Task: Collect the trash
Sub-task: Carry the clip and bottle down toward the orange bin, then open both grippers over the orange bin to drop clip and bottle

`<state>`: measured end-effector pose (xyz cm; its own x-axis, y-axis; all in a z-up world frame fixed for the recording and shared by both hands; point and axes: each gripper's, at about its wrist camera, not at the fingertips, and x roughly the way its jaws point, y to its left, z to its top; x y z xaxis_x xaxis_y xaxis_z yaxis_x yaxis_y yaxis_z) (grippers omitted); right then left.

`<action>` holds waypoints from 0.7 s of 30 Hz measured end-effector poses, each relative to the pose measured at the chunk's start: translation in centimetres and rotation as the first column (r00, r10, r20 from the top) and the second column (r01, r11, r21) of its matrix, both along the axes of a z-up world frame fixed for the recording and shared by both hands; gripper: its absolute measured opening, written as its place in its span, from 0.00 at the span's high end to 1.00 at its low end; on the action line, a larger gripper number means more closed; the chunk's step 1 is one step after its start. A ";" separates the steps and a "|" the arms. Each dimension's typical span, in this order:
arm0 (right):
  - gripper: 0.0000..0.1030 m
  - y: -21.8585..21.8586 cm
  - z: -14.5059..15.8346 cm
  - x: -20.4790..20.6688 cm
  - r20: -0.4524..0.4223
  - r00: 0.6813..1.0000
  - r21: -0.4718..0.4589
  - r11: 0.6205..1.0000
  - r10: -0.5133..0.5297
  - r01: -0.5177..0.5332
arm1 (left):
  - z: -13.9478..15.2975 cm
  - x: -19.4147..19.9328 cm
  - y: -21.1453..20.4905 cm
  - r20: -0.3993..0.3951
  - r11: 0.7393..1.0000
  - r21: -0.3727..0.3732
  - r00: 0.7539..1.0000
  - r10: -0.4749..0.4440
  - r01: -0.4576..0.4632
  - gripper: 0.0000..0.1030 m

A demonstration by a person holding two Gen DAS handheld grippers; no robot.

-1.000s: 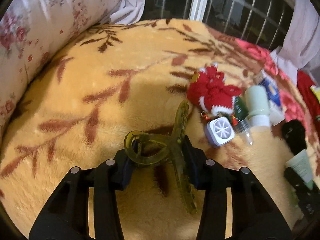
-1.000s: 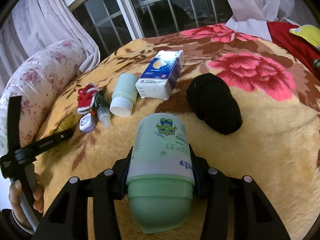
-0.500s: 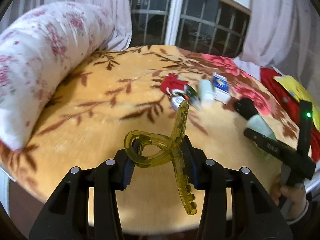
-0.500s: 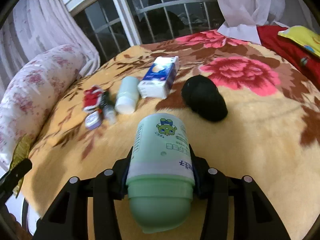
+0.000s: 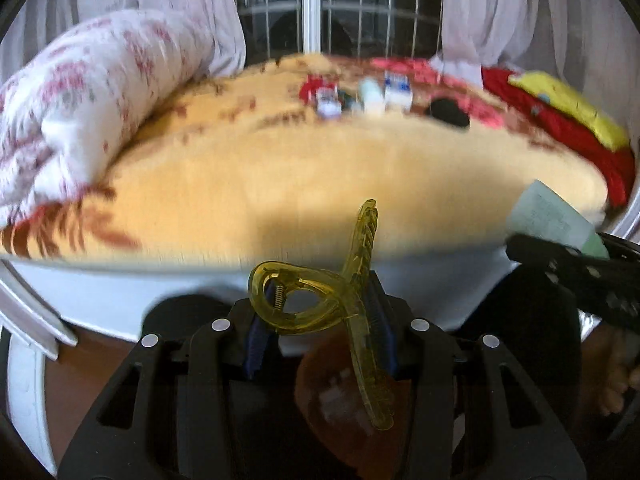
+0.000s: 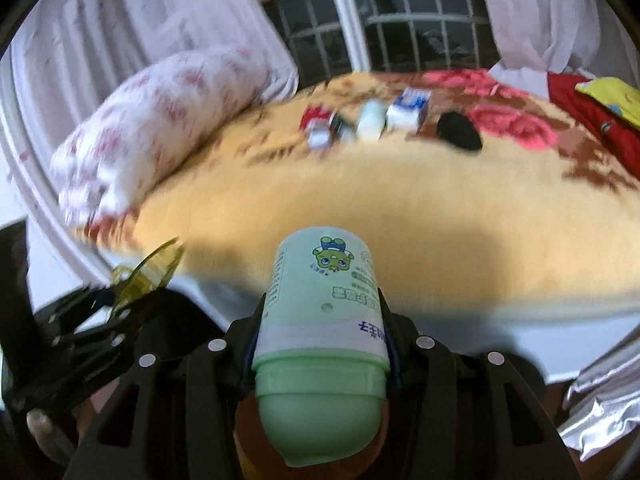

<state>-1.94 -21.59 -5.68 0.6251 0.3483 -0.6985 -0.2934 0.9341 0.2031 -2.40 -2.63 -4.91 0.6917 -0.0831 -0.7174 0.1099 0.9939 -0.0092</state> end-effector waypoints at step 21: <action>0.54 1.3 -8.2 0.2 -0.258 0.966 -0.069 0.998 -0.006 -0.012 | -8.3 1.6 -0.6 -0.289 1.000 0.010 0.957 0.013 -0.011 0.58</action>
<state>-1.71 -20.28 -13.92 0.4195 0.2948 -0.8585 -0.2424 0.9478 0.2070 -0.78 -3.20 -13.19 0.4555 -0.0695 -0.8875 0.0914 0.9953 -0.0311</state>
